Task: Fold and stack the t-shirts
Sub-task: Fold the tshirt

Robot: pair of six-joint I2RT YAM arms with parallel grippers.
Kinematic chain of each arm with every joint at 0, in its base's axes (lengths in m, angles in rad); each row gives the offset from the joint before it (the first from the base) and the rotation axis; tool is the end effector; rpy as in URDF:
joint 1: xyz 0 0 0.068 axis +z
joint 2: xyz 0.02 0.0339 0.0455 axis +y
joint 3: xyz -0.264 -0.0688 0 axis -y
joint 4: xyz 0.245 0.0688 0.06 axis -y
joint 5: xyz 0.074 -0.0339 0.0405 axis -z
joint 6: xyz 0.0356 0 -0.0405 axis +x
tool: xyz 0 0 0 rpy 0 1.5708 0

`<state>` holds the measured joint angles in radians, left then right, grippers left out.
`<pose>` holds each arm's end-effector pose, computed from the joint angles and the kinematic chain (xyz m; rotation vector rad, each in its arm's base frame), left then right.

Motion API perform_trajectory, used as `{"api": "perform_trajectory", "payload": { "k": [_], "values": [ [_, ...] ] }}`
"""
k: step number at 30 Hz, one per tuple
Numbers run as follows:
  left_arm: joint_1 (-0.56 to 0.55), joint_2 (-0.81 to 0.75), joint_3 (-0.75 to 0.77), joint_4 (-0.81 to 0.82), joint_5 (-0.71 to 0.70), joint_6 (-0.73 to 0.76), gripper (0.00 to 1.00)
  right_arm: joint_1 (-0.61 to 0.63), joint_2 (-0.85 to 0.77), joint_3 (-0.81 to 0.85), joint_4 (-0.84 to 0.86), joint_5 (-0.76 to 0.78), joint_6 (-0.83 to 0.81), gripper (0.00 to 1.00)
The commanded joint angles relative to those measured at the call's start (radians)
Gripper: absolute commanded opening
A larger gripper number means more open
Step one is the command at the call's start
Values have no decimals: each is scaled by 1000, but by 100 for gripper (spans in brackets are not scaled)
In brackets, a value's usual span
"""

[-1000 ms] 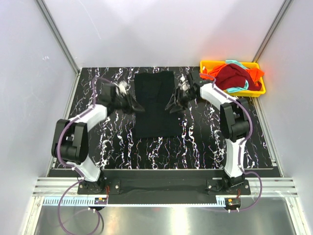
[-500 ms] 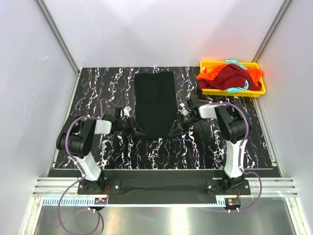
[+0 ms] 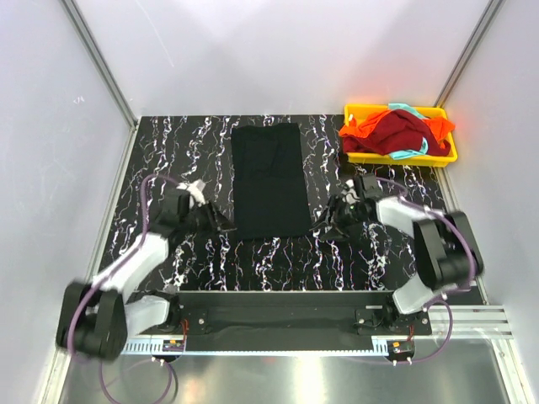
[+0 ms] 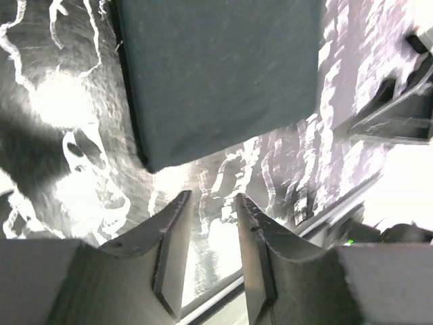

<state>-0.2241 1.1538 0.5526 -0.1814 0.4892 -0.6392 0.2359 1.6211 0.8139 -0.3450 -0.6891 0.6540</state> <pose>0.2145 -0.0660 0.1914 -0.2556 2.4455 -0.9800 0.2740 0.0892 0.1490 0.3764 2.8141 1.1758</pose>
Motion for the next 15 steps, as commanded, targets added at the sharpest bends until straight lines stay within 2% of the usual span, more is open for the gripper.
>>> {"api": "perform_trajectory", "payload": {
  "k": [1,2,3,6,11,15],
  "values": [
    [-14,-206,-149,14,-141,-264,38,8,-186,-145,115,232,281,63],
    [-23,-247,-193,105,-155,-330,38,20,-270,-175,159,279,335,69],
    [-33,-276,-265,140,-202,-456,40,29,-302,-218,175,359,419,71],
    [-75,-316,-397,325,-276,-681,44,69,-307,-219,196,419,473,72],
    [-124,-125,-427,505,-322,-824,46,126,-181,-222,250,441,561,70],
    [-146,-34,-378,537,-356,-863,48,131,-133,-229,278,451,578,67]
  ]
}}
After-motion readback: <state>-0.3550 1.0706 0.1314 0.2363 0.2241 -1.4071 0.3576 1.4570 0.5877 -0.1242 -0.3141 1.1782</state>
